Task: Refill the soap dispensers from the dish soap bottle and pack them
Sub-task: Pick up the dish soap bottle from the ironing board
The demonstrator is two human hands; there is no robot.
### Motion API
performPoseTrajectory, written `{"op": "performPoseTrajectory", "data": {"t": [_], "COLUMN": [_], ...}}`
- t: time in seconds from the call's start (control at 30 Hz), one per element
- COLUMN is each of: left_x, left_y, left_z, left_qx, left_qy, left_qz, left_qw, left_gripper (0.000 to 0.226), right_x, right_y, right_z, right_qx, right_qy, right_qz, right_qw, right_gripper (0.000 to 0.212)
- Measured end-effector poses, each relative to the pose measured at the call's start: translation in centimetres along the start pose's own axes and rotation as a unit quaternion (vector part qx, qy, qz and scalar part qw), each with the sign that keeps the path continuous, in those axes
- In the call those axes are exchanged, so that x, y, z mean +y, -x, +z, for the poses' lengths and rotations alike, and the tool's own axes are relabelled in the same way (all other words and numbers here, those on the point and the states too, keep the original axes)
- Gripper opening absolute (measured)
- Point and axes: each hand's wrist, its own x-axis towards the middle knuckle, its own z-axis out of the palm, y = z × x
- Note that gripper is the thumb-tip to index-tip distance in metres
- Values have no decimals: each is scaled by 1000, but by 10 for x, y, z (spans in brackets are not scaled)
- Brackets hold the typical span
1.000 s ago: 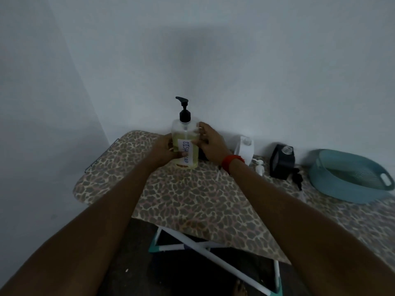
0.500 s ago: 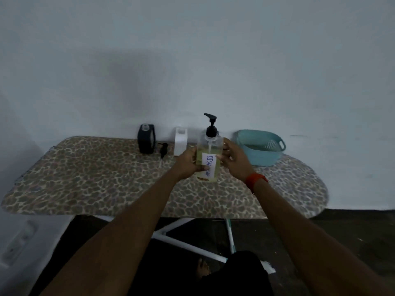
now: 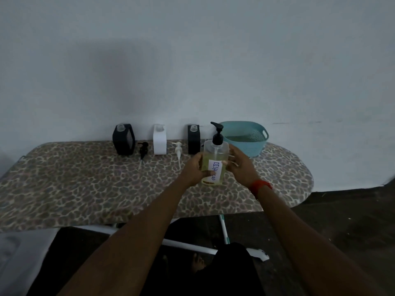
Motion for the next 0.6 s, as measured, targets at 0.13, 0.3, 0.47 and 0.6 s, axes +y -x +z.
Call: {"op": "performPoseTrajectory", "data": {"t": [0.13, 0.3, 0.47, 0.6], "left_x": [-3, 1, 5, -2], "left_y": [-3, -4, 14, 31], "left_z": [0, -1, -30, -89], "left_qx": [-3, -15, 5, 140], "left_qy": [-12, -26, -58, -77], "left_qz": [-12, -10, 6, 18], "left_qw": [1000, 999, 998, 987], "left_gripper": [66, 70, 82, 54], "right_x": [6, -1, -39, -86], "right_y": [-4, -2, 24, 33], "right_z": [1, -3, -11, 6], "right_qx": [0, -14, 227, 238], "right_qy": [10, 29, 106, 132], "right_qz": [4, -6, -142, -246], "right_qw": [1000, 999, 958, 930], "right_gripper": [59, 59, 42, 35]}}
